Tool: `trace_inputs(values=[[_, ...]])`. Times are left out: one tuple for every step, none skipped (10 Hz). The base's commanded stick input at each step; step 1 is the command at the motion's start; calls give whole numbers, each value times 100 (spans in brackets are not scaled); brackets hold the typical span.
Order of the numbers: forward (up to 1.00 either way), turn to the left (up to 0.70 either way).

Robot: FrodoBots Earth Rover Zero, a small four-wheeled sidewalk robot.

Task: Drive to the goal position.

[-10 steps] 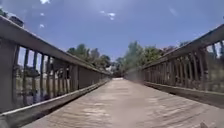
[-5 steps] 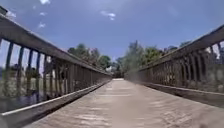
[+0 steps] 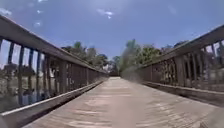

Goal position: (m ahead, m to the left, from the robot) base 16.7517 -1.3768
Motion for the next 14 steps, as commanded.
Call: trace_inputs(values=[[45,-21],[45,0],[45,0],[45,0],[45,0],[45,0],[45,0],[45,0],[45,0],[45,0],[45,0],[45,0],[45,0],[45,0]])
